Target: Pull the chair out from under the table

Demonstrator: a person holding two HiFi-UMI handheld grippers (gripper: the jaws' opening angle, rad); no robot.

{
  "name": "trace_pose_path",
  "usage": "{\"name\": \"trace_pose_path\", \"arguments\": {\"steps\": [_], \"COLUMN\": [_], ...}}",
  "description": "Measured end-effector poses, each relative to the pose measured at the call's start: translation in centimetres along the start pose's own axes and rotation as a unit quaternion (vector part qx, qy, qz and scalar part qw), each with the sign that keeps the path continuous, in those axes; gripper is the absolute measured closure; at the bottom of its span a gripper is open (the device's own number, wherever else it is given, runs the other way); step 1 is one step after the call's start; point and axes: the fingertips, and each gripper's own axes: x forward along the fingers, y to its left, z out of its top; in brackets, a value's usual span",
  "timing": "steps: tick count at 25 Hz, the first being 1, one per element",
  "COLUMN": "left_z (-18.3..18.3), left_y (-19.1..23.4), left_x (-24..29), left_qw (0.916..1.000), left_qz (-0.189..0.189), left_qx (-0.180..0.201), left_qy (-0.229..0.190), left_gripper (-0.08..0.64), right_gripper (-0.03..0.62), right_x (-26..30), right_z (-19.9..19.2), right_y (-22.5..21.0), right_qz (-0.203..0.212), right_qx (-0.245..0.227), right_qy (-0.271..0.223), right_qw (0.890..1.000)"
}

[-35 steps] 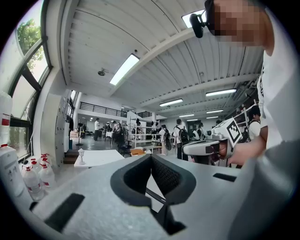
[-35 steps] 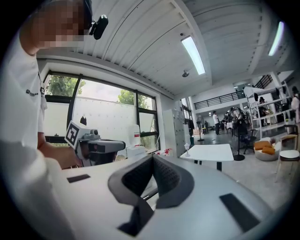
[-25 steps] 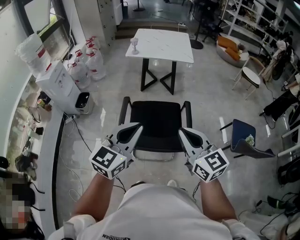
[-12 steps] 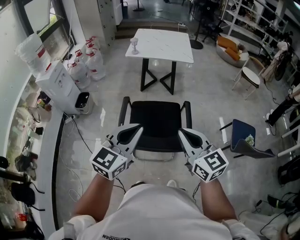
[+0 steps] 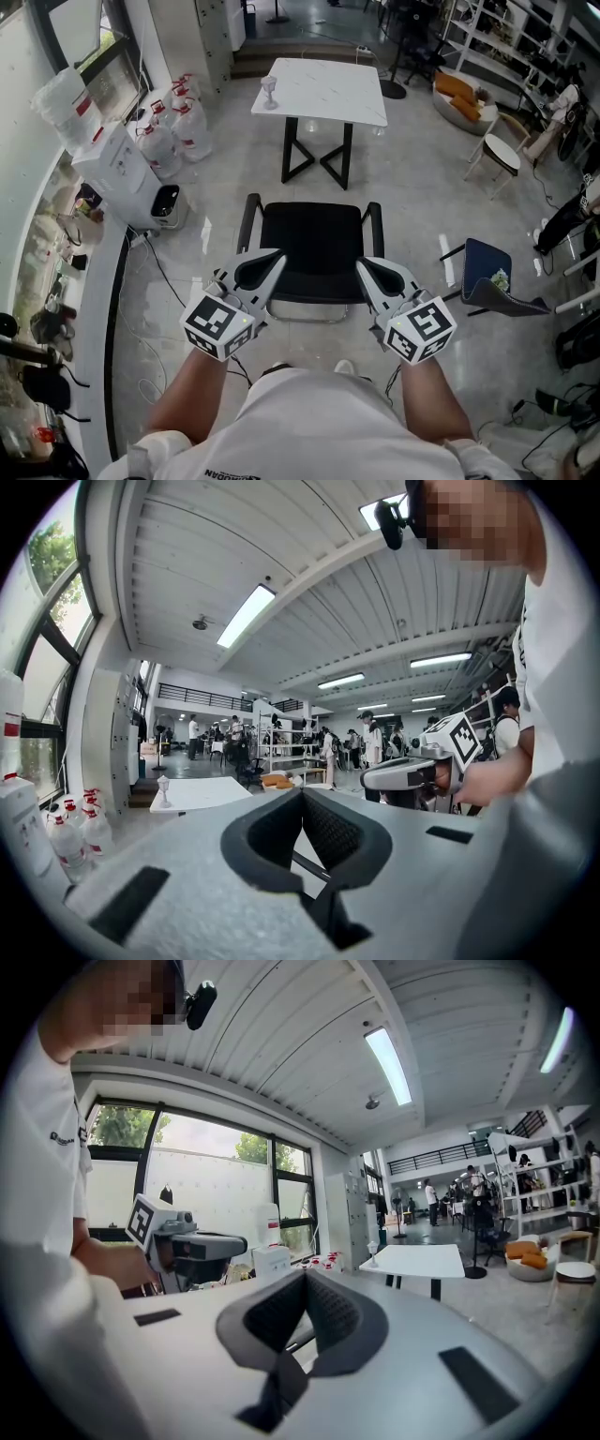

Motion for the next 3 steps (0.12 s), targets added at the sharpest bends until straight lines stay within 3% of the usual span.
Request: {"name": "trace_pose_path", "arguments": {"steps": [3], "left_z": [0.35], "left_y": [0.28], "left_x": [-0.27], "left_qw": [1.0], "left_qz": [0.002], "left_qx": [0.0], "left_qy": [-0.001], "left_gripper": [0.552], "right_gripper": [0.589], "right_x": [0.17], "right_z": [0.32], "right_y": [0.29], "right_qz": [0.001], "right_qx": [0.0], "right_qy": [0.0], "right_qw": [1.0]}}
